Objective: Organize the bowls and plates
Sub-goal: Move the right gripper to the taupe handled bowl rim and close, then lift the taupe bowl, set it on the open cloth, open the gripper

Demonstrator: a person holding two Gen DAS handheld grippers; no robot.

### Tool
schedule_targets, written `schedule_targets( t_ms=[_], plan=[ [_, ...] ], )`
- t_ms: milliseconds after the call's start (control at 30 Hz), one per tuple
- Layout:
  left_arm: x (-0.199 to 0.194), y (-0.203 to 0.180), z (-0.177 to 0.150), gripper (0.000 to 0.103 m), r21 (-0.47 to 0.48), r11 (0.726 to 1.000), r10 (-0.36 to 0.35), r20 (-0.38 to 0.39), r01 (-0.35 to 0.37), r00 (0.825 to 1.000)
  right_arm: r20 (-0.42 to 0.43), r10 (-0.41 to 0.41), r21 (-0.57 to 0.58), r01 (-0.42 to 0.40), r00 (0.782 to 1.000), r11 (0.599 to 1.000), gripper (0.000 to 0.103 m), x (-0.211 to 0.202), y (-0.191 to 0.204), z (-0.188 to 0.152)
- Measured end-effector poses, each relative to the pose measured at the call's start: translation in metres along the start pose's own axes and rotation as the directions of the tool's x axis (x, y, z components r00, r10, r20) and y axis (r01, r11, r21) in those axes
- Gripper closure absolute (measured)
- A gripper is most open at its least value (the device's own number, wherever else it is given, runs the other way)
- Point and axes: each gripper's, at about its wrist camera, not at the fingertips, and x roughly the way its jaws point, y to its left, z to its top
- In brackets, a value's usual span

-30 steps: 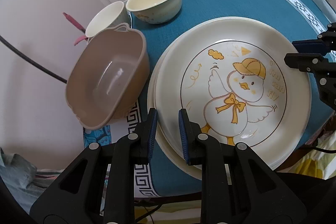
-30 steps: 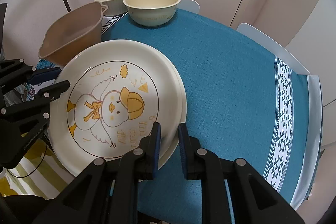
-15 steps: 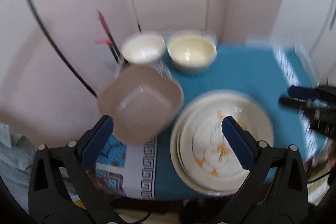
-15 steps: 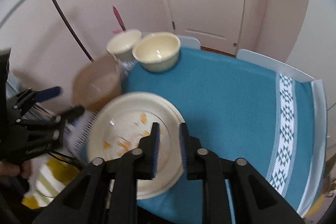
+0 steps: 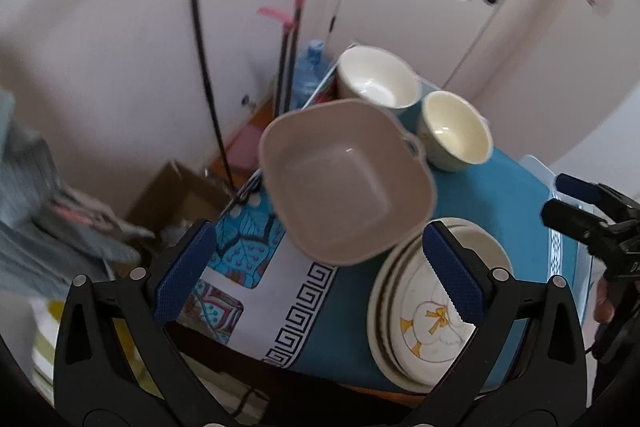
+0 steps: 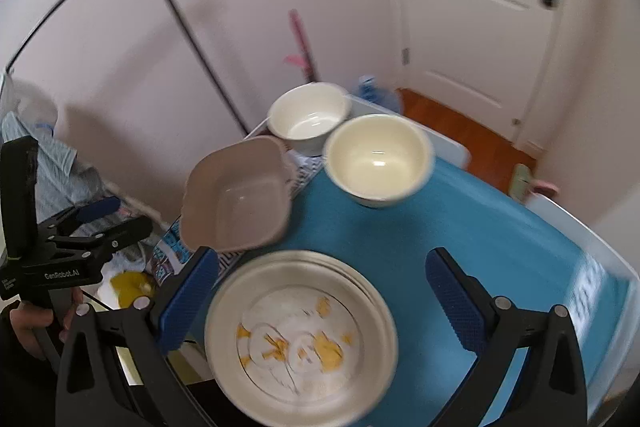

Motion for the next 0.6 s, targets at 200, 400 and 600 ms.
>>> schedule_targets(
  t_ms=[200,400,600],
  plan=[
    [0.048,0.024,-0.002,0.018,-0.097,0.995,-0.029,-0.107,0.019,0.994,-0.151,0.075,-0.025,-0.080,0.986,0.996,0.002,0.075,0.009,0.025],
    [0.093,0.029,0.001,0.039,-0.094,0.996,-0.015,-0.186,-0.003,0.982,-0.256,0.103,-0.026,-0.114,0.961,0.993,0.029,0.138,0.013,0.036],
    [0.117,0.030,0.004,0.067,-0.084,0.996,-0.029,-0.233,0.010,0.972,-0.289,0.120,-0.016,-0.130,0.950,0.991,0.048,0.166,0.012,0.042]
  ],
)
